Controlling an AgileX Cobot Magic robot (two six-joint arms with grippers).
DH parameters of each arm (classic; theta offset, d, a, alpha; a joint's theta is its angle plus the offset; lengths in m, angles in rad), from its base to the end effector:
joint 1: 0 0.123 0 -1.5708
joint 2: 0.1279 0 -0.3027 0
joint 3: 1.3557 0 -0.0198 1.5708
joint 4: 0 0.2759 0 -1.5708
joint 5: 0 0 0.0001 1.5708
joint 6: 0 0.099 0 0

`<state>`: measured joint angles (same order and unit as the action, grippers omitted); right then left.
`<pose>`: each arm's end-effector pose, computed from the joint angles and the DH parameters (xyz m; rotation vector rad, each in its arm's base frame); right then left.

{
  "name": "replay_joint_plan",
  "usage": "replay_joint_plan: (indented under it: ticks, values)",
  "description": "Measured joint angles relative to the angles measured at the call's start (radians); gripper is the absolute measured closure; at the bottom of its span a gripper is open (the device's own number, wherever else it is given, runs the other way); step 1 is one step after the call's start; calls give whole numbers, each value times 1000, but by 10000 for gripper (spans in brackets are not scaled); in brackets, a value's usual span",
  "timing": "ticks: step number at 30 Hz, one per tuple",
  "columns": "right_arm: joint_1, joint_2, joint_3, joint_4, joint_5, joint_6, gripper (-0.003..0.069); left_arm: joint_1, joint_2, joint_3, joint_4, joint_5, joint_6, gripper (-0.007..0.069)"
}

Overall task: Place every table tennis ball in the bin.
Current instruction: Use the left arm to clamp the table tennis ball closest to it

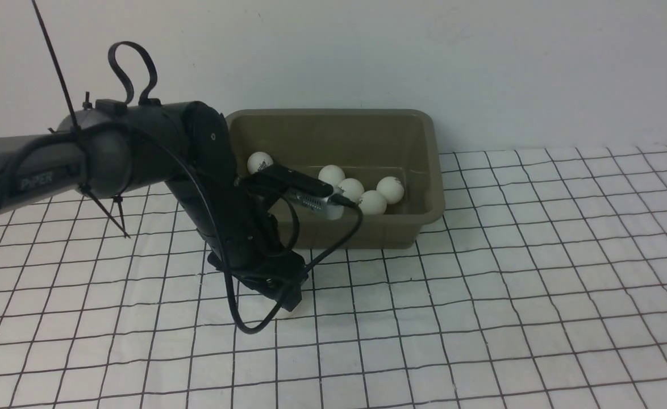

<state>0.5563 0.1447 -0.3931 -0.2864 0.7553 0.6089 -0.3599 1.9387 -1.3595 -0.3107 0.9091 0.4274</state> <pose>0.0542 0.0111 0.2762 -0.0289 1.9869 0.4320 0.3799 -0.1685 0.1821 0.8920 2.8026 -0.3774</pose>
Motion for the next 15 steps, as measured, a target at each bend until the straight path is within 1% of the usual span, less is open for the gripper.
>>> replay_joint_plan:
  ticks: [8,15]
  values:
    - [0,0,0,18,0,0,676,0,52,0,-7,-54,31,132]
    - [0,0,0,19,0,0,676,0,79,0,-15,-68,48,132]
